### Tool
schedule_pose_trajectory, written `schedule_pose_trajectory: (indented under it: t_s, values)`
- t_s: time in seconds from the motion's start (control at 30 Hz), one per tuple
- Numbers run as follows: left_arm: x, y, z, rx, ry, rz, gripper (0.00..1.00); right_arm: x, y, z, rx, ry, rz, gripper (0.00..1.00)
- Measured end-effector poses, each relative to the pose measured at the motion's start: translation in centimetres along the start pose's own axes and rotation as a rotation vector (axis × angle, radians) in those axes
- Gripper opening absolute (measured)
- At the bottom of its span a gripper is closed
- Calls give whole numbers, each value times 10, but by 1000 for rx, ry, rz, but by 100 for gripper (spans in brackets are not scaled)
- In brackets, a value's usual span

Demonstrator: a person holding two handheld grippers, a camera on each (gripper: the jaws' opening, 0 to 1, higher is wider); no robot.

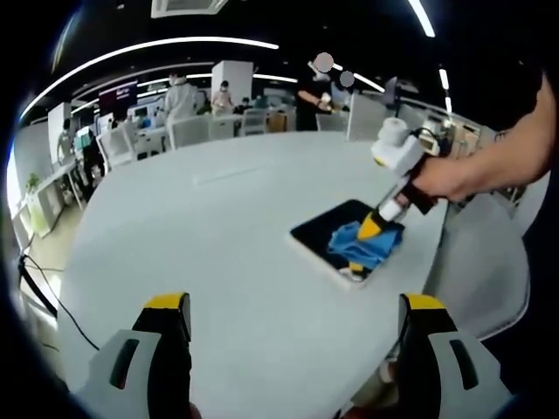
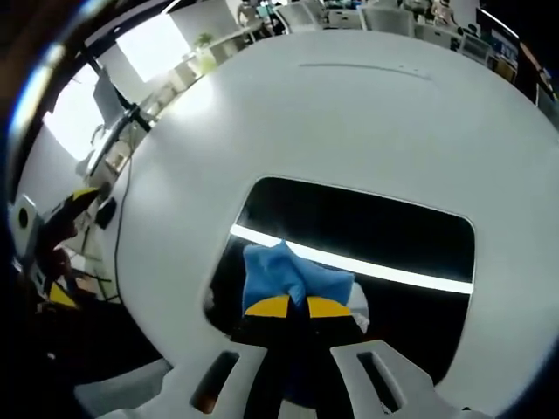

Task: Wipe the mirror surface with the cleaning cloth until all visible marks leave the cleaned area.

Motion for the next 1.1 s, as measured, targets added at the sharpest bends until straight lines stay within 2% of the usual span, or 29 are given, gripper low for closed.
schedule_pose_trajectory:
  t_s: [0.5, 0.77, 1.1]
  values:
    - [-4, -1, -4, 4, -3, -1, 99, 6, -16, 5, -5, 15, 7, 0]
    - [-5, 0, -5, 5, -5, -1, 99, 10, -25, 9, -36, 35, 23, 0]
    - [-7, 0, -7, 8, -5, -1, 99, 12, -31, 14, -41, 52, 42, 0]
Point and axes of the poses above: the point that each gripper's makers call its tool centre point, and the gripper's own axes: x roughly backward along the fingers, z roughly to its left, y roughly out of its top, the point moved 4 cm from there along x, roughly backward along the fingers, and after that the axes turned 1 degree about -z, right-handed, at the moved point
